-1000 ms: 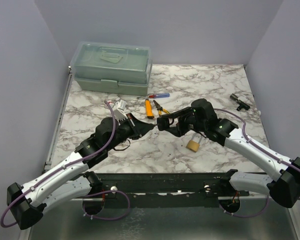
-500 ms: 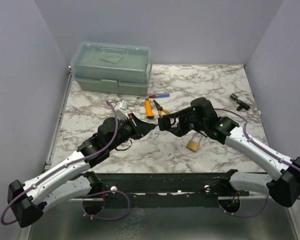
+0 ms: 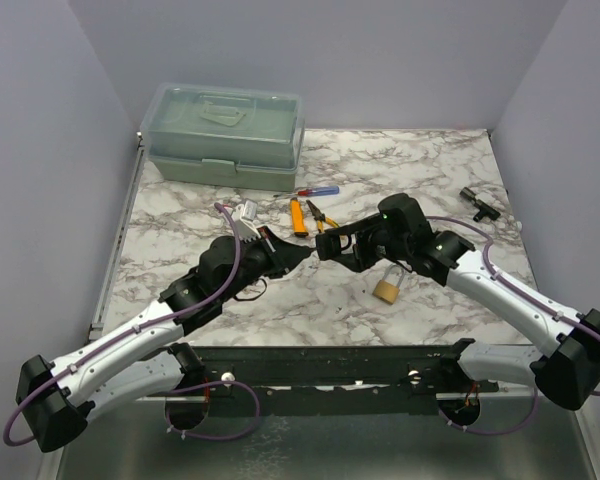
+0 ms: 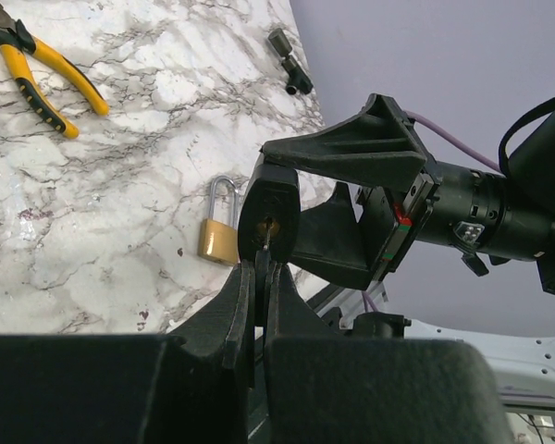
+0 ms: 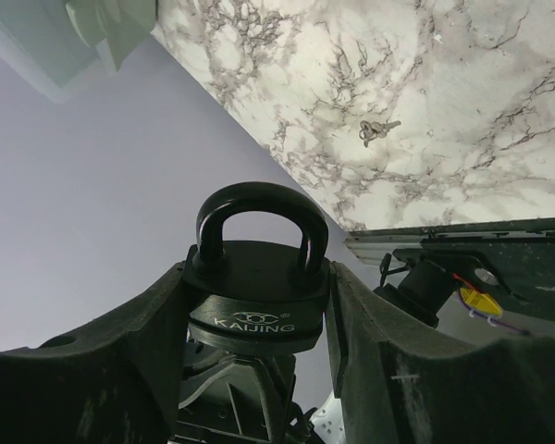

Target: Unlock with the key

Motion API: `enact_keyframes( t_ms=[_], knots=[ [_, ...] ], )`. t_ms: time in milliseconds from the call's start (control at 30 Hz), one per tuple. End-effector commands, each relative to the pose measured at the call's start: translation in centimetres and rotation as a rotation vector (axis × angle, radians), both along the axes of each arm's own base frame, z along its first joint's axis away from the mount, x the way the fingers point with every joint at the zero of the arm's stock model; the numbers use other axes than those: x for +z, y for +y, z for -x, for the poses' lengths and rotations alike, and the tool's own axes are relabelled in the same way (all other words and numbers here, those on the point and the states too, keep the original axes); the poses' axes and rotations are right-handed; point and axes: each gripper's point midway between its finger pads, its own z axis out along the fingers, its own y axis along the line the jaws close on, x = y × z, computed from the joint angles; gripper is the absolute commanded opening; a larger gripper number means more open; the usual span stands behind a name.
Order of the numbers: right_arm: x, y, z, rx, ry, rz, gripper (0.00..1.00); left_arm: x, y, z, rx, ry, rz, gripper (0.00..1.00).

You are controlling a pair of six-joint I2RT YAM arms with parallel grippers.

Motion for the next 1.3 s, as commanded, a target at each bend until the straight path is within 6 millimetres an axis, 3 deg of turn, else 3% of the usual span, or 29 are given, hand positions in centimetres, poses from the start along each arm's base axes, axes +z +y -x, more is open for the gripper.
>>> enact_keyframes(
  t_ms=[0, 1267],
  knots=[
    [3.5, 1.6, 0.7, 0.079, -0.054, -0.09, 0.0, -0.6, 0.8, -1.6, 0.092, -0.008, -0.007, 0.0],
    [6.0, 2.1, -0.1, 0.082, -0.14, -0.129, 0.0, -2.1, -0.1, -2.4, 0.133, 0.032, 0.082, 0.0]
  ],
)
